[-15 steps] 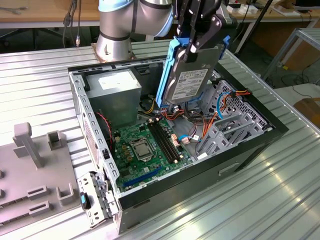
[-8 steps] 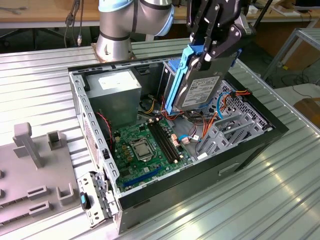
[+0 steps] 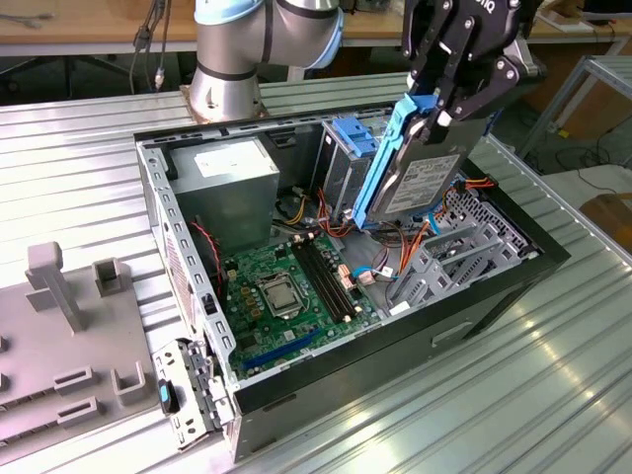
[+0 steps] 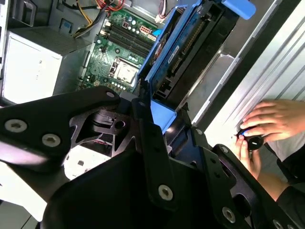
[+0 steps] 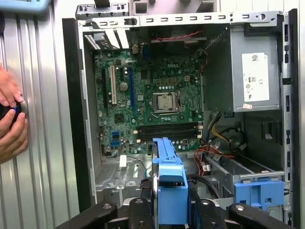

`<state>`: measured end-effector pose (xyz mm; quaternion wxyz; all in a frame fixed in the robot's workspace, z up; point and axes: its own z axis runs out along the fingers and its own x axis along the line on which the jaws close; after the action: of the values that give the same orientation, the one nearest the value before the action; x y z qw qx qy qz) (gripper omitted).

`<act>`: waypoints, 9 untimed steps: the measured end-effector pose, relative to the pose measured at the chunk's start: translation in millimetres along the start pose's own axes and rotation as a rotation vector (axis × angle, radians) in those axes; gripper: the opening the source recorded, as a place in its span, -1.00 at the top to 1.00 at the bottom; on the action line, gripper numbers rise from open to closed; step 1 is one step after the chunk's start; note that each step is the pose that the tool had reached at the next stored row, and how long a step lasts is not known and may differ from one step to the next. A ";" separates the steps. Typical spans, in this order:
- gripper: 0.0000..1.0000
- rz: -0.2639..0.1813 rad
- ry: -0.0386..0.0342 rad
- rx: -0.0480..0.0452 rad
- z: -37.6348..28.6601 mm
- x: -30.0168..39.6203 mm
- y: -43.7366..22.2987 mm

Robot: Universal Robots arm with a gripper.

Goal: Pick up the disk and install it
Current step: 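Insert the disk into the insertion slot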

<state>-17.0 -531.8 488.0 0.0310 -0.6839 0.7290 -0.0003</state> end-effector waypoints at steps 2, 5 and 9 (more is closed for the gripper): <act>0.27 0.000 0.0001 -0.0005 -0.2 6.8 -3.8; 0.27 0.000 0.0000 -0.0017 -0.2 14.3 -9.2; 0.27 0.000 0.0001 -0.0030 0.3 24.8 -21.7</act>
<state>3.1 -558.0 487.6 0.0299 -0.6839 0.7290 0.0008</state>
